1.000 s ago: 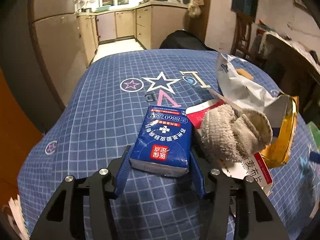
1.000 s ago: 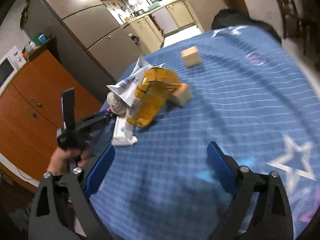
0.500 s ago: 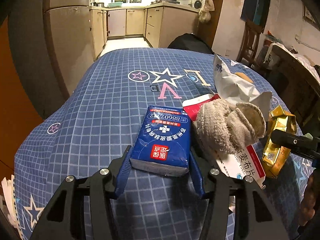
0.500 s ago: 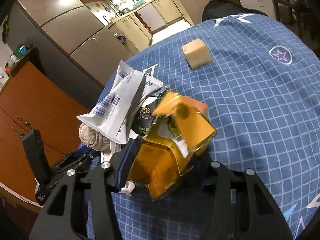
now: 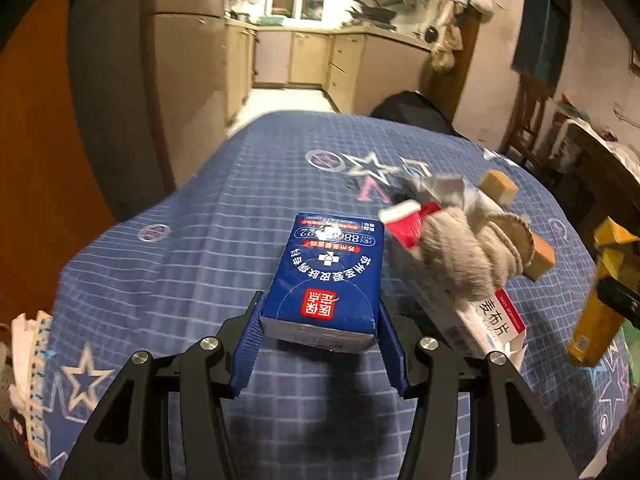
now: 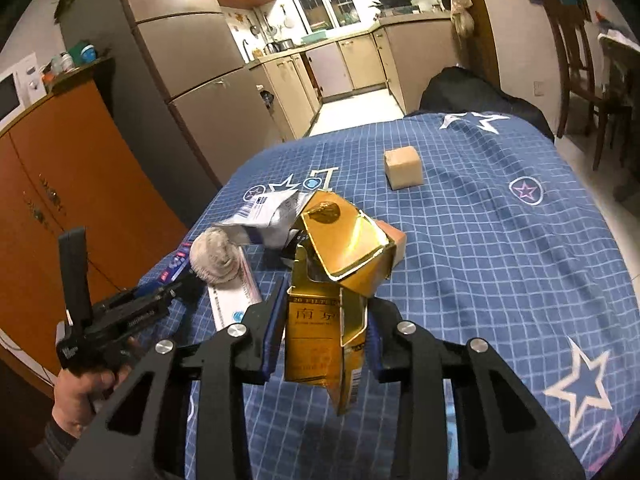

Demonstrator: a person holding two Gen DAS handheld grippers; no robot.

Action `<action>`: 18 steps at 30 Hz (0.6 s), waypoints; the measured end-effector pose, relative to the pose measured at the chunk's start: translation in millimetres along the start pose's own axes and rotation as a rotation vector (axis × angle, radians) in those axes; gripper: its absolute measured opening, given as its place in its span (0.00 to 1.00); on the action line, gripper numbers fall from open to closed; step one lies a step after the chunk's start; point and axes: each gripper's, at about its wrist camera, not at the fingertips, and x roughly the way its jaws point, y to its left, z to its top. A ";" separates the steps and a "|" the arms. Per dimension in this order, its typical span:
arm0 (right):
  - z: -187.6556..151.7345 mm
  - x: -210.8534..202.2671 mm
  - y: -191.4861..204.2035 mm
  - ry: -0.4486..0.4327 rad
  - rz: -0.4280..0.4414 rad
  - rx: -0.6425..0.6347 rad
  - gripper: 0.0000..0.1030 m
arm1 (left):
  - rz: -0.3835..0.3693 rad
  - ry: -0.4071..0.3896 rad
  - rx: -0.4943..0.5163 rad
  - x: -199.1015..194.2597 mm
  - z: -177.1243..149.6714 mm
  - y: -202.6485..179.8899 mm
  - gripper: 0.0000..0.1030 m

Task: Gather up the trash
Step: 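Carry the medicine box and gold carton with both tools over the green bin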

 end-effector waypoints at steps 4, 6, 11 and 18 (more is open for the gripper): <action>-2.8 -5.6 4.4 -0.001 -0.008 -0.016 0.31 | 0.043 -0.064 -0.003 -24.8 0.8 3.5 0.52; -5.0 -9.7 6.3 -0.006 -0.012 -0.023 0.31 | 0.049 -0.093 -0.002 -39.4 1.8 0.5 0.52; -7.8 -25.1 11.8 -0.033 -0.024 -0.048 0.31 | -0.013 -0.129 0.035 -73.2 -6.1 -18.3 0.52; -6.1 -71.8 20.2 -0.099 -0.075 -0.122 0.31 | -0.121 -0.157 0.112 -103.6 -19.8 -80.2 0.52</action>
